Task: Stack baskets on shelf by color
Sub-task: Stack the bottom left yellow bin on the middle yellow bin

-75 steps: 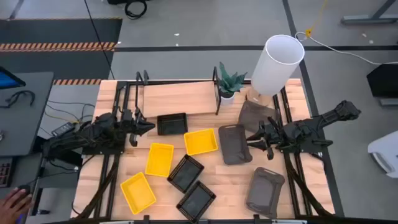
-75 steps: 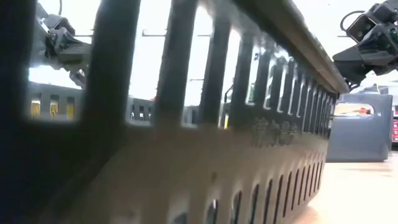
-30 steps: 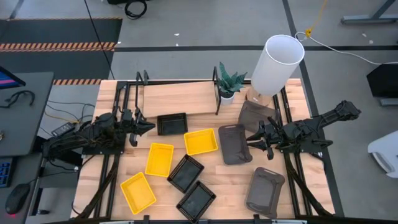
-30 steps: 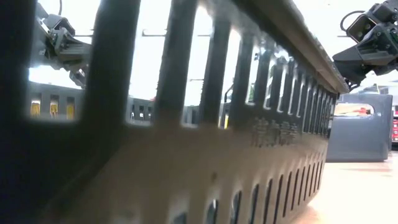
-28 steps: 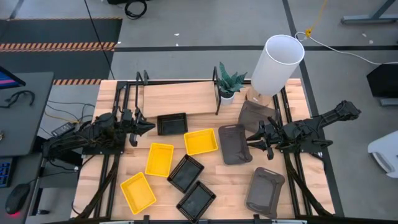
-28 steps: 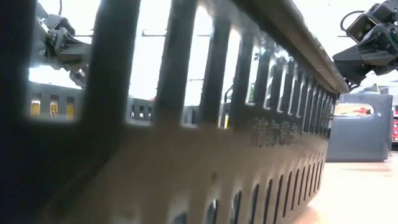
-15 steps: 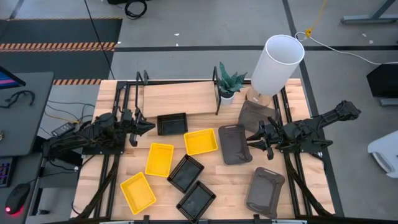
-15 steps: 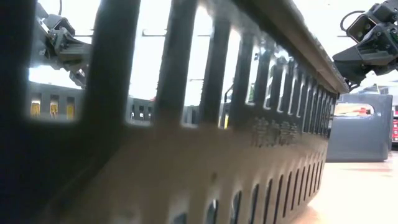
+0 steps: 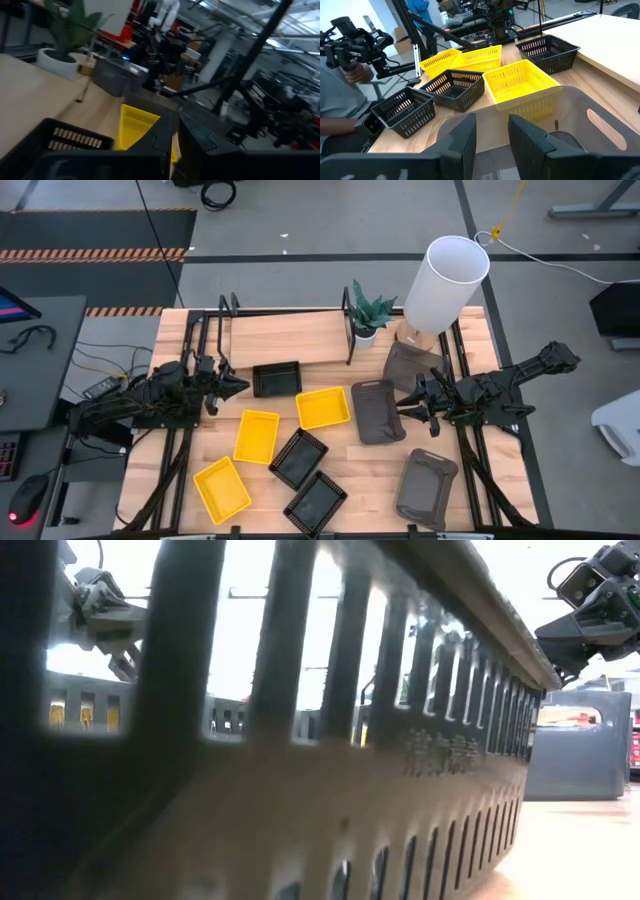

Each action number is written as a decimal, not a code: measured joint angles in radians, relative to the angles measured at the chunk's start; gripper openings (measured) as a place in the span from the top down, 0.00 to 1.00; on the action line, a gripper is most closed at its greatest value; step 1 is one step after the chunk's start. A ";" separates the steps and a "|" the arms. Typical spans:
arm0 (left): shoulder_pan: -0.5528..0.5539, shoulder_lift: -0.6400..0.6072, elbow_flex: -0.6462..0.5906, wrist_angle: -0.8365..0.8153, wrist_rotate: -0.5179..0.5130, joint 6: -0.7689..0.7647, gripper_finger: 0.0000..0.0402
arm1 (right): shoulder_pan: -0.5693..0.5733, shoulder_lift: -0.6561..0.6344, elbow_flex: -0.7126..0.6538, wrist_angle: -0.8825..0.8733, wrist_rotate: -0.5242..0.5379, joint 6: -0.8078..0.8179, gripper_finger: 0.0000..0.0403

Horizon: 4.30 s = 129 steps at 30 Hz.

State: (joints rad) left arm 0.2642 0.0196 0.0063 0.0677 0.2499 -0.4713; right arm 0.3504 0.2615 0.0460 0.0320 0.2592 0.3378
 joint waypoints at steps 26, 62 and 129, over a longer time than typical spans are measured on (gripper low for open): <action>-0.379 0.245 0.408 -0.594 0.048 -0.076 0.98 | 0.000 0.000 0.000 0.005 0.000 0.000 0.71; -1.039 1.095 1.028 -1.179 -0.502 -0.302 0.94 | 0.000 0.000 0.000 0.004 0.000 0.000 0.71; -1.277 1.193 0.670 -0.823 -0.368 -1.004 0.42 | 0.000 0.000 0.000 0.004 0.000 0.000 0.71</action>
State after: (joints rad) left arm -1.0130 1.2129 0.6762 -0.7552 -0.1180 -1.4754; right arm 0.3508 0.2615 0.0460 0.0364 0.2592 0.3382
